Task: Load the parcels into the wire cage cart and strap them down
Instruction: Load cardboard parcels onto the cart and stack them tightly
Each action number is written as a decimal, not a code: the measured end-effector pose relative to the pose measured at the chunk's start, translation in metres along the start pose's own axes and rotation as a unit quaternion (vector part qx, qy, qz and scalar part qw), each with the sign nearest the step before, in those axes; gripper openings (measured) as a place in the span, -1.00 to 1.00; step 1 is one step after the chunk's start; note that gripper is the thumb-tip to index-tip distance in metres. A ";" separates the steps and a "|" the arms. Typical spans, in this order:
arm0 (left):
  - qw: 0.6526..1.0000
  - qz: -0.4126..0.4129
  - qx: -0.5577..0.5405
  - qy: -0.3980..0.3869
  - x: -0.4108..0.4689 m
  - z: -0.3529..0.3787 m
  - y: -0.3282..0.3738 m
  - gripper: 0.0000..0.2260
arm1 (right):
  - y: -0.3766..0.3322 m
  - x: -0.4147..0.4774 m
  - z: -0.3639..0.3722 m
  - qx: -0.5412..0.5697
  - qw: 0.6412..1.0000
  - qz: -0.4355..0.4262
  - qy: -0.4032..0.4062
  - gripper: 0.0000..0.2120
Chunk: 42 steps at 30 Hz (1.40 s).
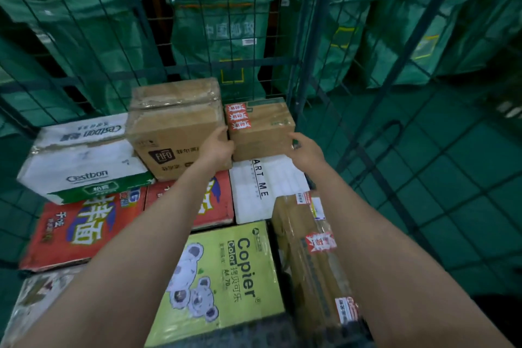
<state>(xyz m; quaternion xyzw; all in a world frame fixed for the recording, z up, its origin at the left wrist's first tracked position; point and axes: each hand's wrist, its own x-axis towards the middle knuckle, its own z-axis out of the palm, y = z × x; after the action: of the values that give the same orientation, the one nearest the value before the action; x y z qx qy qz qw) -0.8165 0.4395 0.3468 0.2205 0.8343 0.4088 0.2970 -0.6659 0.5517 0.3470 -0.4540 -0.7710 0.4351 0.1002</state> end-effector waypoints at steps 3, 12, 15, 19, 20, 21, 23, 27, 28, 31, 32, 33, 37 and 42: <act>0.999 0.004 -0.039 -0.036 -0.023 0.011 -0.008 -0.52 | 0.010 -0.030 -0.011 -0.016 0.999 0.029 0.004 -0.53; 0.993 -0.014 -0.038 -0.110 -0.095 0.040 -0.008 -0.52 | 0.047 -0.122 -0.038 0.002 0.994 0.108 0.033 -0.53; 0.991 -0.013 -0.035 -0.125 -0.119 0.050 -0.003 -0.52 | 0.060 -0.151 -0.047 0.008 0.992 0.116 0.047 -0.56; 0.989 -0.008 -0.024 -0.148 -0.161 0.061 -0.008 -0.54 | 0.080 -0.198 -0.050 0.003 0.990 0.125 0.063 -0.60; 0.988 -0.005 -0.020 -0.150 -0.174 0.065 -0.012 -0.54 | 0.086 -0.214 -0.050 0.003 0.990 0.128 0.061 -0.60; 0.988 -0.008 -0.020 -0.153 -0.183 0.069 -0.015 -0.55 | 0.090 -0.225 -0.050 0.004 0.990 0.131 0.059 -0.60; 0.986 0.008 -0.012 -0.166 -0.210 0.075 -0.020 -0.57 | 0.100 -0.255 -0.049 0.017 0.987 0.149 0.065 -0.57; 0.979 0.042 -0.008 -0.198 -0.259 0.089 -0.020 -0.60 | 0.121 -0.309 -0.052 0.015 0.980 0.178 0.085 -0.56; 0.978 0.049 -0.004 -0.201 -0.267 0.094 -0.021 -0.59 | 0.126 -0.318 -0.054 0.016 0.978 0.187 0.088 -0.55; 0.975 0.050 0.035 -0.213 -0.288 0.110 -0.019 -0.60 | 0.139 -0.346 -0.060 0.032 0.973 0.200 0.113 -0.55; 0.971 0.058 0.038 -0.230 -0.298 0.114 -0.017 -0.65 | 0.145 -0.357 -0.061 0.045 0.968 0.209 0.131 -0.56; 0.965 0.068 0.039 -0.250 -0.307 0.120 -0.014 -0.69 | 0.149 -0.368 -0.063 0.057 0.963 0.217 0.149 -0.57; 0.938 0.107 0.100 -0.314 -0.330 0.138 -0.009 -0.78 | 0.170 -0.399 -0.065 0.072 0.944 0.259 0.193 -0.60; 0.893 0.146 0.168 -0.392 -0.354 0.164 -0.005 -0.72 | 0.193 -0.445 -0.054 0.128 0.900 0.326 0.261 -0.56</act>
<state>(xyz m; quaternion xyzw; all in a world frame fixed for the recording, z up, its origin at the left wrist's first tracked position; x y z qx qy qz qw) -0.4488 0.3110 0.3743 0.5286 0.6652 0.1816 0.4951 -0.2652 0.2730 0.3395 -0.7604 -0.4637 0.4046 0.2074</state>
